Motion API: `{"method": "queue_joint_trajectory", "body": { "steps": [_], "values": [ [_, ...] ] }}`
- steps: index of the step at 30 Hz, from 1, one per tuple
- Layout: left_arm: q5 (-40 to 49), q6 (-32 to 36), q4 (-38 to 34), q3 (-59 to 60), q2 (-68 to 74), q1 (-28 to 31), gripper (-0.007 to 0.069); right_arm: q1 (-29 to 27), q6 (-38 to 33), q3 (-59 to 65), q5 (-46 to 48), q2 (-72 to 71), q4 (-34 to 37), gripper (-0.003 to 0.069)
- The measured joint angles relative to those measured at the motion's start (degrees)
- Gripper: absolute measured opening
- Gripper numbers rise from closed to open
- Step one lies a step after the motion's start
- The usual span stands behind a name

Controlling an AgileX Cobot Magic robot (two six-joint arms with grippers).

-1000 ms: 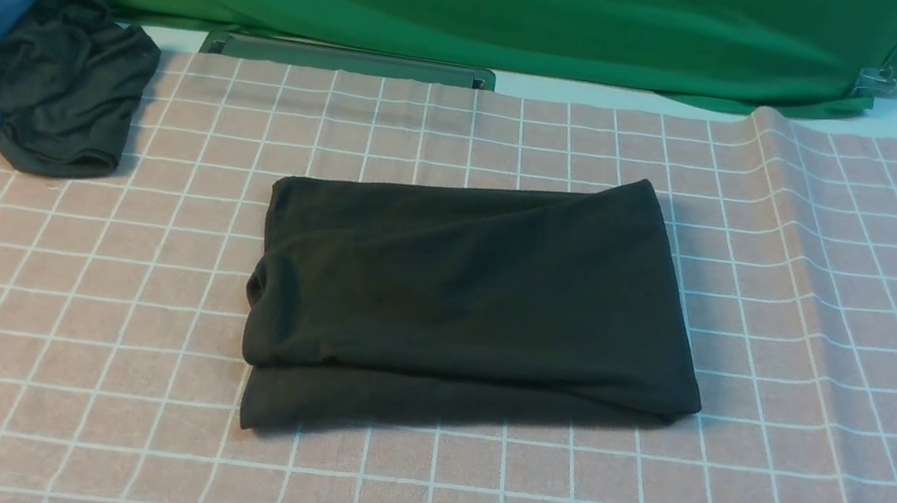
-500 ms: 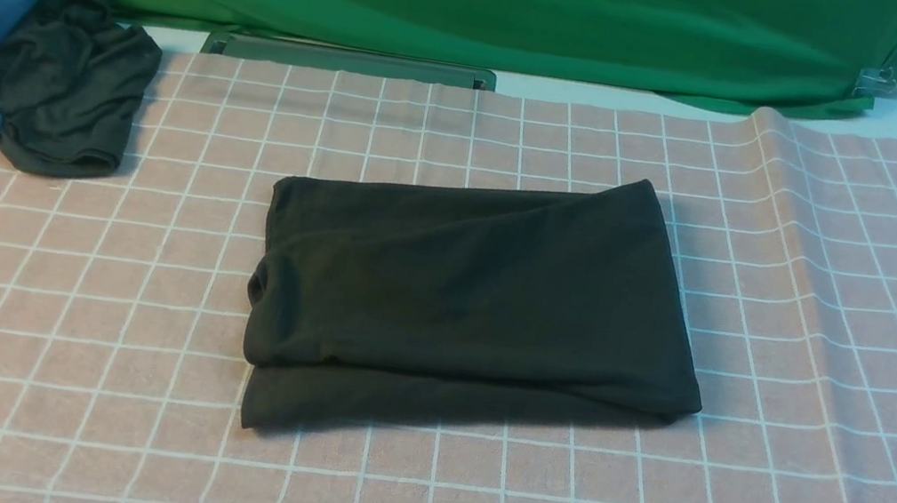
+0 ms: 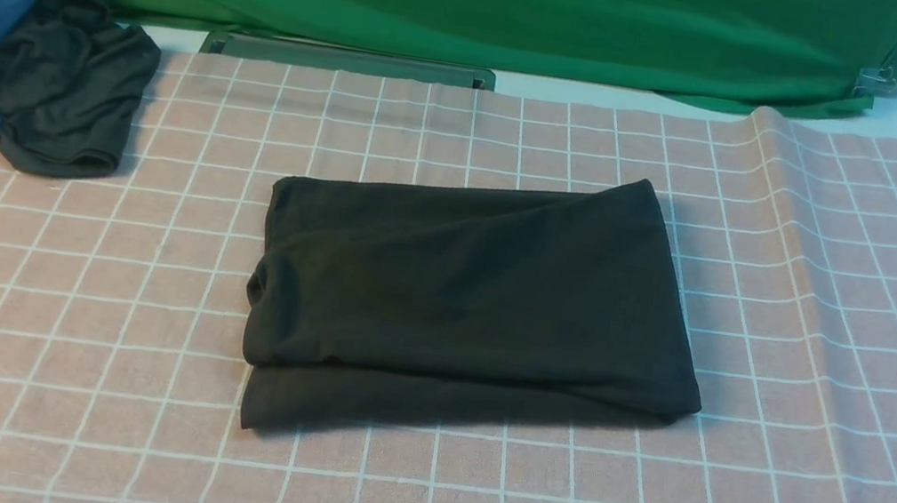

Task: Fold a long-sleeved shirt over a pink coffee tablecloth.

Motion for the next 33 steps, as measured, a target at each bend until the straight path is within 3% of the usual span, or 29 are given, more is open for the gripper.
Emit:
{"method": "queue_joint_trajectory", "body": {
  "steps": [33],
  "values": [
    [1.4,0.1,0.6,0.1,-0.2,0.0,0.0013,0.0,-1.5,0.0,0.0,0.0,0.0,0.0247]
  ]
}}
